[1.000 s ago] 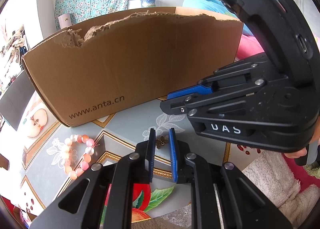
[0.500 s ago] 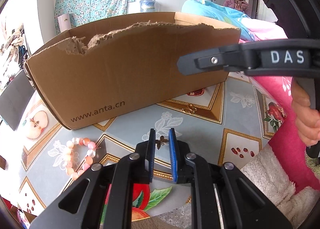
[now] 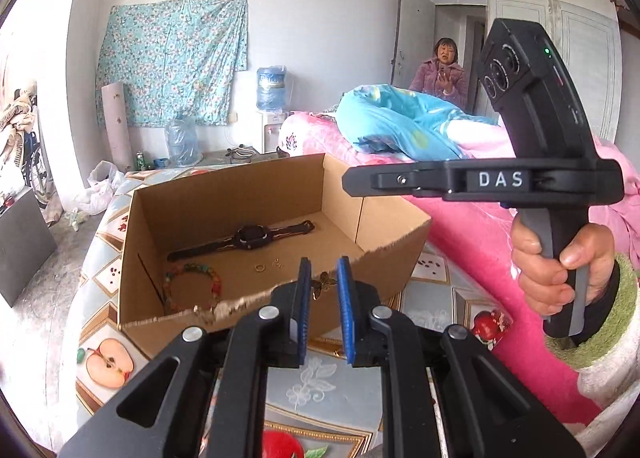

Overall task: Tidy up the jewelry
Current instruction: 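Carry the gold ring charm with the right tool over the box, then open the right tool to drop the ring charm into the box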

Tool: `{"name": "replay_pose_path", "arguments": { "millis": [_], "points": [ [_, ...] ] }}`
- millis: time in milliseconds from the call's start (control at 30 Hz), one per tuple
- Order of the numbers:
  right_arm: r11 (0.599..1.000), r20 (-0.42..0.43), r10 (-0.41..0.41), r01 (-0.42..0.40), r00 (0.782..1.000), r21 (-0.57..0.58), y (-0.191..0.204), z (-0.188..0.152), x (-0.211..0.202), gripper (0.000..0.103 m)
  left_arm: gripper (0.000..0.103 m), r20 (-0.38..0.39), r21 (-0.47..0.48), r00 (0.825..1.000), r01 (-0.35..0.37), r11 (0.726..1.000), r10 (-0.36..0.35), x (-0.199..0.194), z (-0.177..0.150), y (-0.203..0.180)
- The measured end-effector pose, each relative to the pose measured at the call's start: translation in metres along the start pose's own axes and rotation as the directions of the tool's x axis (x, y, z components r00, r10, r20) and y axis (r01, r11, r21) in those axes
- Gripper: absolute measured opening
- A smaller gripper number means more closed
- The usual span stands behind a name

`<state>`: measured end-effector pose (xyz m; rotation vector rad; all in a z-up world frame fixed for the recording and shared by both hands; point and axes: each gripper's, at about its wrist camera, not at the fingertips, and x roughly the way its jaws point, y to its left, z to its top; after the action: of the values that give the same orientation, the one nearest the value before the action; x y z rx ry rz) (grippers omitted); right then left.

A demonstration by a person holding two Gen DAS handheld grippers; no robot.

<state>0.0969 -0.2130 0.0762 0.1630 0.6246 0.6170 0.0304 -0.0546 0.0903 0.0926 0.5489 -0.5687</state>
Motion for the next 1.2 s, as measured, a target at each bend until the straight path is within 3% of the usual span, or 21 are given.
{"name": "replay_pose_path", "arguments": {
  "millis": [200,367,533,900,1200],
  "points": [
    [0.993,-0.182,-0.069,0.085,0.981,0.078,-0.047,0.021,0.05,0.009,0.013,-0.139,-0.073,0.99,-0.011,0.997,0.001,0.061,0.037,0.018],
    [0.987,-0.264,-0.135,0.152,0.955,0.044,-0.063,0.02,0.078,0.009,0.013,-0.314,-0.161,0.949,-0.056,0.985,0.002,0.121,0.045,0.039],
    [0.982,-0.254,-0.181,0.188,0.95,0.003,-0.068,0.022,0.078,0.012,0.013,-0.407,-0.21,0.913,-0.08,0.974,-0.012,0.151,0.036,0.053],
    [0.981,-0.189,-0.184,0.192,0.965,0.025,-0.068,0.026,0.055,0.015,0.013,-0.347,-0.274,0.938,-0.1,0.956,-0.002,0.131,0.036,0.073],
    [0.994,-0.017,-0.098,0.098,0.995,0.046,-0.038,0.01,-0.014,0.024,0.013,-0.153,-0.245,0.988,-0.069,0.967,0.032,0.055,0.035,0.071]
  ]
}}
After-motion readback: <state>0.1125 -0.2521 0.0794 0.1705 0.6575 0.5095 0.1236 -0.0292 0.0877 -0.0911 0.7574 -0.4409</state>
